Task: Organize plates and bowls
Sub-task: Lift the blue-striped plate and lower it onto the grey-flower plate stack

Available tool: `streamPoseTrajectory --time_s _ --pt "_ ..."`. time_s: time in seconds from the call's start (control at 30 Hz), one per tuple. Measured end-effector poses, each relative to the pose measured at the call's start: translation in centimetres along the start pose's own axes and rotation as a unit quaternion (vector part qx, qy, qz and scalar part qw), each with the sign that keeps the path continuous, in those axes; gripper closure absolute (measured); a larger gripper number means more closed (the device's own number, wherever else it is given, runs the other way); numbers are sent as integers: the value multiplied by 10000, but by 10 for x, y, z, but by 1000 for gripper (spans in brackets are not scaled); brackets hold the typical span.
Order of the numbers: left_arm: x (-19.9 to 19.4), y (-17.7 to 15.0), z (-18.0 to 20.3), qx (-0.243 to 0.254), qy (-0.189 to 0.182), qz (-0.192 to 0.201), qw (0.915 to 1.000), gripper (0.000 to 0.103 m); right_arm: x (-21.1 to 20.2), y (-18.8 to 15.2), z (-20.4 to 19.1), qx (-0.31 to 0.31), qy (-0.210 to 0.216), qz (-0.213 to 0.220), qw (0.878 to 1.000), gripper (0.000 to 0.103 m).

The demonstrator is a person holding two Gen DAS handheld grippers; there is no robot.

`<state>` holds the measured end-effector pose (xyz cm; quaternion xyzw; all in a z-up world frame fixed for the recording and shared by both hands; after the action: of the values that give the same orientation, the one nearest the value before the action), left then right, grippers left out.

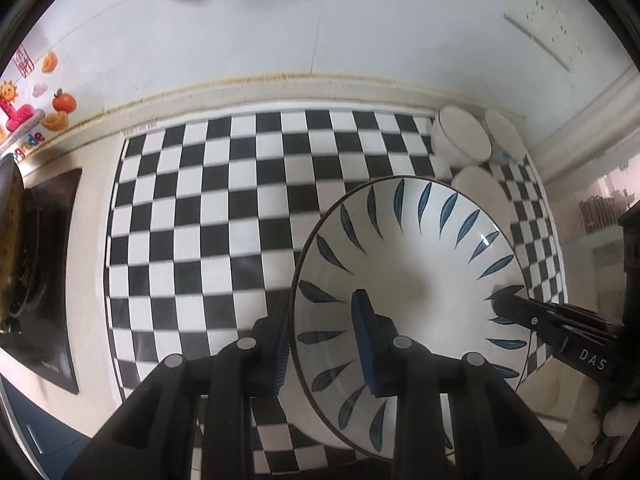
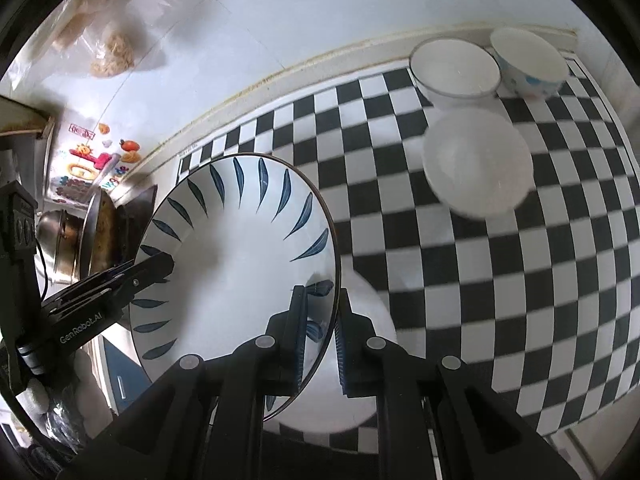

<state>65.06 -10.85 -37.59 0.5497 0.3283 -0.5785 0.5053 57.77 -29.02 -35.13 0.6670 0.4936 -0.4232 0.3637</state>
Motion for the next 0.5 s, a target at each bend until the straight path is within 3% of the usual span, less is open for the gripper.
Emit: streamPoseTrajectory --time_s 0.5 --pt "75 -65 -4 42 167 -974 9951 76 80 -59 37 284 -232 -636 9973 89"
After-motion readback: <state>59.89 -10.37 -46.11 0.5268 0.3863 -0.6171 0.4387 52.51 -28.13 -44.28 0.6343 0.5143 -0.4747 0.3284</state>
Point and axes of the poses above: each gripper's, at about its wrist camera, not at the fingertips, and x roughly the way its jaws point, z to its right, y to its top, the point moved 9 cm from there along x, roughly the way its jaws point, and after that the axes turned 4 degrees about -z, right-handed, at the moved point
